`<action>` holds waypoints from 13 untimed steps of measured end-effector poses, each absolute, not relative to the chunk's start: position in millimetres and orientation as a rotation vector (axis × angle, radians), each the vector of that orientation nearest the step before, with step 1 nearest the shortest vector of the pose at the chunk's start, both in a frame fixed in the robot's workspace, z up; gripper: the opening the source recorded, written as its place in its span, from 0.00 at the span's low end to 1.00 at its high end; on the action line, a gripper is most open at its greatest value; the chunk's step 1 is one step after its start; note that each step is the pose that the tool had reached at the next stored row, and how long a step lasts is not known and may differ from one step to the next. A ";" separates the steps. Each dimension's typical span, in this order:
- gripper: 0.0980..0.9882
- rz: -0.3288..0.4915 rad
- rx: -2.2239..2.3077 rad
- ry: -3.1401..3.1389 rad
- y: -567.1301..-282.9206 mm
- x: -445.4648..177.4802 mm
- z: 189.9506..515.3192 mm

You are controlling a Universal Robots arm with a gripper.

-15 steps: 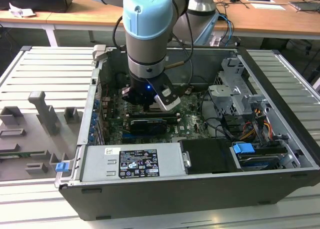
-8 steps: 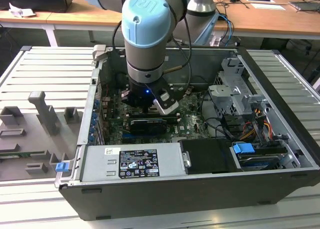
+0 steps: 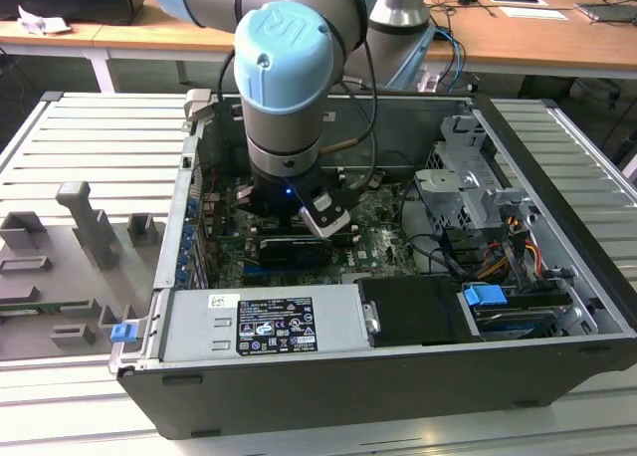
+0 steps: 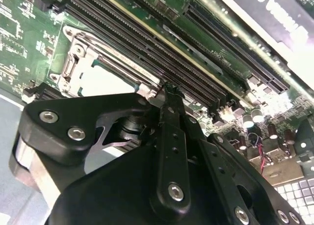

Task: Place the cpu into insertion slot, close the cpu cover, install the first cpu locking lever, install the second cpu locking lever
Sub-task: 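Install the second cpu locking lever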

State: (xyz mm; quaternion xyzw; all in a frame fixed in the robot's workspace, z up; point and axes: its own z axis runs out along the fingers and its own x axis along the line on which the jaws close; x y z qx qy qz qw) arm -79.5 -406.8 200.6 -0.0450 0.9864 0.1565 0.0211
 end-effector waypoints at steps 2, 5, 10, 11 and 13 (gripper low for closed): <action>0.01 0.491 -0.140 3.057 -406.8 -81.0 200.0; 0.01 0.494 -0.140 3.056 -406.8 -83.8 199.0; 0.01 0.500 -0.139 3.055 -406.7 -84.4 196.1; 0.01 0.501 -0.139 3.055 -406.5 -84.4 195.8; 0.01 0.504 -0.139 3.054 -406.1 -84.3 195.0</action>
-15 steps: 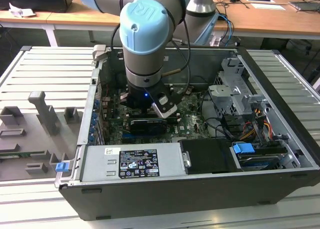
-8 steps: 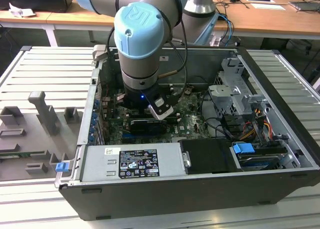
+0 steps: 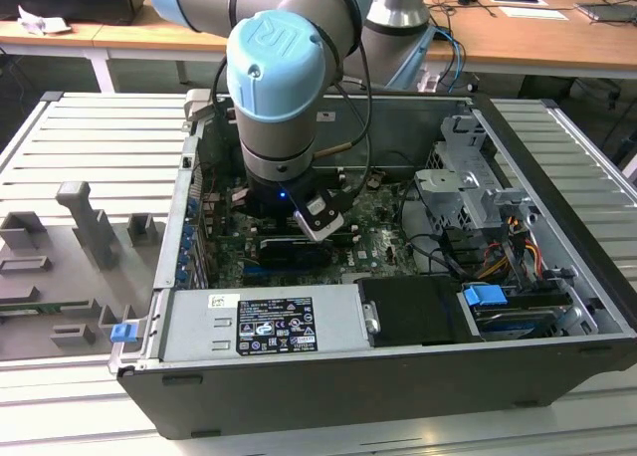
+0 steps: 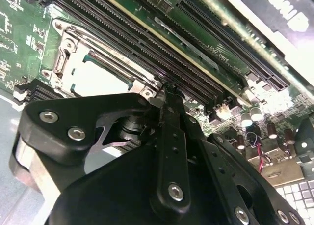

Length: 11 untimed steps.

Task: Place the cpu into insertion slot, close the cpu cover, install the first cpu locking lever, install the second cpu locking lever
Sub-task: 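Install the second cpu locking lever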

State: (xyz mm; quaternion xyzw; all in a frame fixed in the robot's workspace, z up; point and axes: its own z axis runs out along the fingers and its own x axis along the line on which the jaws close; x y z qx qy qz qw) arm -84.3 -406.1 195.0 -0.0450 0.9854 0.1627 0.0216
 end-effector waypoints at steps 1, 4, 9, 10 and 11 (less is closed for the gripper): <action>0.01 0.505 -0.139 3.054 -405.7 -84.4 194.7; 0.01 0.507 -0.139 3.053 -403.9 -84.6 193.5; 0.01 0.508 -0.139 3.053 -403.7 -84.6 198.3; 0.01 0.507 -0.139 3.053 -403.7 -84.6 201.5; 0.01 0.507 -0.139 3.053 -403.6 -84.7 203.8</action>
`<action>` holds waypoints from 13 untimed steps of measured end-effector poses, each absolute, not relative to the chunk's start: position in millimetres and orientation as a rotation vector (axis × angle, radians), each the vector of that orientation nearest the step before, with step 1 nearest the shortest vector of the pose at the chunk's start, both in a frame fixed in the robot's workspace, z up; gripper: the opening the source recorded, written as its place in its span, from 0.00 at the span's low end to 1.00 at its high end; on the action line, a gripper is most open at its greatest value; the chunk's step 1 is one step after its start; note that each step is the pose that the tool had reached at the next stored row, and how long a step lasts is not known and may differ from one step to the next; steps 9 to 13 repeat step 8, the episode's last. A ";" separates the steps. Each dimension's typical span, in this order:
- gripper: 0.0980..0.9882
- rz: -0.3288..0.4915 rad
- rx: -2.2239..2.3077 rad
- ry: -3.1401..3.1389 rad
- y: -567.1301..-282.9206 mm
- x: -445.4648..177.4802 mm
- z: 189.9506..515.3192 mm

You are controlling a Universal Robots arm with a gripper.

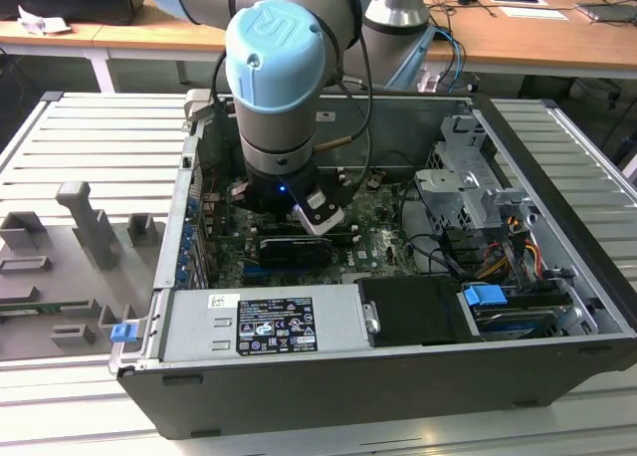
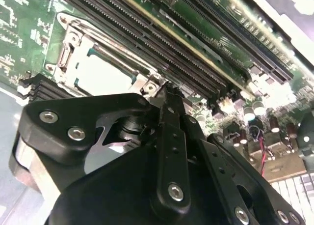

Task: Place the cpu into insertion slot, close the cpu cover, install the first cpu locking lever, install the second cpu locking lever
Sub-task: 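Install the second cpu locking lever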

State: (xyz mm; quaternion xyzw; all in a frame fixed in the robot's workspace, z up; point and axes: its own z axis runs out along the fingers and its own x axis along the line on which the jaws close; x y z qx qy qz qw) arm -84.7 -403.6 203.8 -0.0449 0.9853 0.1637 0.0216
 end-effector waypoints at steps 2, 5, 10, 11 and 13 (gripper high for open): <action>0.01 0.507 -0.139 3.054 -403.6 -84.7 206.8; 0.01 0.507 -0.139 3.053 -403.6 -84.7 210.0; 0.01 0.507 -0.139 3.053 -403.6 -84.7 211.8; 0.01 0.507 -0.139 3.053 -403.6 -84.7 211.8; 0.01 0.507 -0.139 3.053 -403.6 -84.7 211.8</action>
